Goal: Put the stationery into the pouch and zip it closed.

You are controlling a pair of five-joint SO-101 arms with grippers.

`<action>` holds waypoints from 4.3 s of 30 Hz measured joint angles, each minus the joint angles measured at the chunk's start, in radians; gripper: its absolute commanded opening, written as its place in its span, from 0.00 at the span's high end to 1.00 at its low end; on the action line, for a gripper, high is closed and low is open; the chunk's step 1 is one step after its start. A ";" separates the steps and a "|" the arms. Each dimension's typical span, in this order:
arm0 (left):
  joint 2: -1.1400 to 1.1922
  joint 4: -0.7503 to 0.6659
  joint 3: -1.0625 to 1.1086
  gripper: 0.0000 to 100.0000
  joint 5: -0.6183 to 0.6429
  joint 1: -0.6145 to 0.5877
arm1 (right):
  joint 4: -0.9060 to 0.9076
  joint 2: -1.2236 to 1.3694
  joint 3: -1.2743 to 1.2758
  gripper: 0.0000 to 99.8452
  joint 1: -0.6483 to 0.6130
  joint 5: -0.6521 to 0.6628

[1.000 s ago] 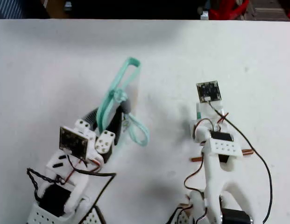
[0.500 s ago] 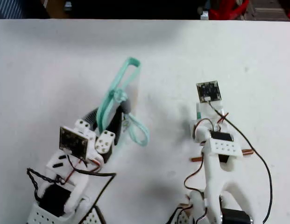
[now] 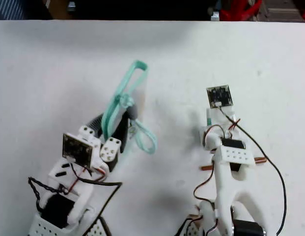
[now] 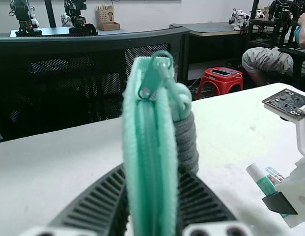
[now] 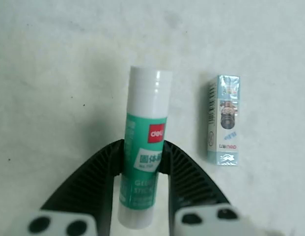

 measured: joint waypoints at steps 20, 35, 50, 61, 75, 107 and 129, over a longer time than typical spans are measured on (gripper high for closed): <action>0.000 0.000 0.000 0.91 0.000 0.000 | 0.594 0.002 -0.718 0.98 -0.196 -0.002; 0.000 -0.003 0.011 0.91 0.000 0.035 | 0.605 -0.275 -1.062 0.98 -0.651 0.060; 0.000 -0.008 0.015 0.91 0.000 0.035 | 0.216 -0.141 -0.881 0.98 -0.574 -0.117; 0.000 -0.003 0.017 0.91 -0.002 0.035 | 0.069 -0.123 -0.724 0.98 -0.634 -0.218; 0.000 -0.005 0.018 0.84 0.002 0.034 | 0.012 -0.078 -0.663 0.98 -0.672 -0.172; 0.002 -0.005 0.025 0.85 0.003 0.028 | 0.304 -0.351 -0.770 0.75 -0.609 -0.164; 0.002 -0.005 0.025 0.85 0.003 0.028 | 0.512 -0.290 -0.875 0.75 -0.730 -0.164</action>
